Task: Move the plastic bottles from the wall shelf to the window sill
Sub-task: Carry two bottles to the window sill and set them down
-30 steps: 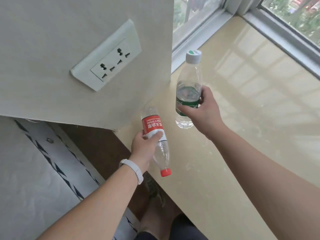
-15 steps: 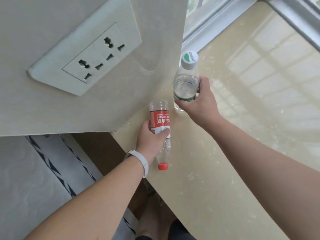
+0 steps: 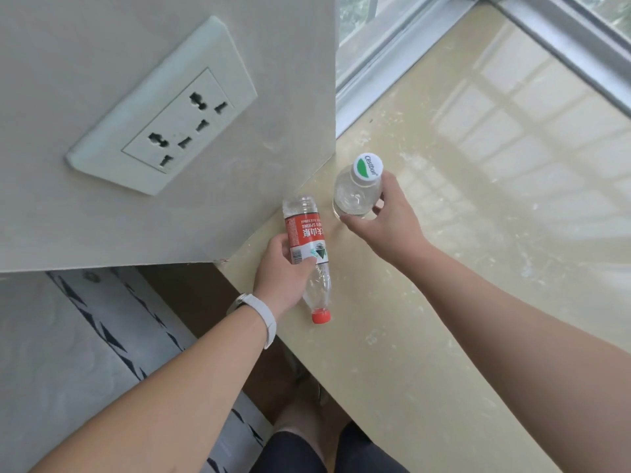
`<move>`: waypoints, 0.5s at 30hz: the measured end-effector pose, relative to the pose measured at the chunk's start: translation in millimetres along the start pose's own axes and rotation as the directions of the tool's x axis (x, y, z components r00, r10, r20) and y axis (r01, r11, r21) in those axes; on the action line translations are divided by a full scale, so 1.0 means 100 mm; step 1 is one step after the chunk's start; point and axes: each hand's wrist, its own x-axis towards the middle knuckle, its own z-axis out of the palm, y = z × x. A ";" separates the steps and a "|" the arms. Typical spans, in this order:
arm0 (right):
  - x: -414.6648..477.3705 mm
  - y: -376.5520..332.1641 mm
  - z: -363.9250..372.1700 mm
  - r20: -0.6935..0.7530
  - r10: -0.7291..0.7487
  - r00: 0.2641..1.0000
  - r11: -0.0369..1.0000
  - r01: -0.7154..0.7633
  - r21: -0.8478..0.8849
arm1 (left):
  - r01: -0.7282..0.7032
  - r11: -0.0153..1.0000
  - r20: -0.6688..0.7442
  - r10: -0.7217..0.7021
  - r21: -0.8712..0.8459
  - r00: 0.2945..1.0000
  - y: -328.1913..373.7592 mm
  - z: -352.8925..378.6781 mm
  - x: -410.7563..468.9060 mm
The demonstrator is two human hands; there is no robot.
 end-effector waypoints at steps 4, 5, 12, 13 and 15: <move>-0.13 -0.03 -0.10 0.022 0.017 1.000 1.000 -0.016 -0.020 | -0.110 0.989 0.030 0.107 0.102 0.994 -0.02 -0.11 -0.17; -0.19 -0.03 -0.14 0.025 0.029 0.999 0.999 -0.028 -0.040 | -0.142 0.980 0.042 0.137 0.141 0.990 -0.03 -0.14 -0.23; -0.78 -0.28 -0.45 -0.020 0.054 0.998 0.969 -0.057 -0.240 | -0.513 0.746 0.226 0.461 0.425 0.858 0.24 -0.54 -0.71; -0.88 -0.35 -0.49 -0.022 0.042 0.999 0.958 -0.046 -0.283 | -0.564 0.691 0.254 0.507 0.452 0.824 0.30 -0.61 -0.77; -1.09 -0.52 -0.55 -0.028 -0.002 1.000 0.922 -0.009 -0.388 | -0.632 0.592 0.297 0.568 0.500 0.768 0.40 -0.77 -0.89</move>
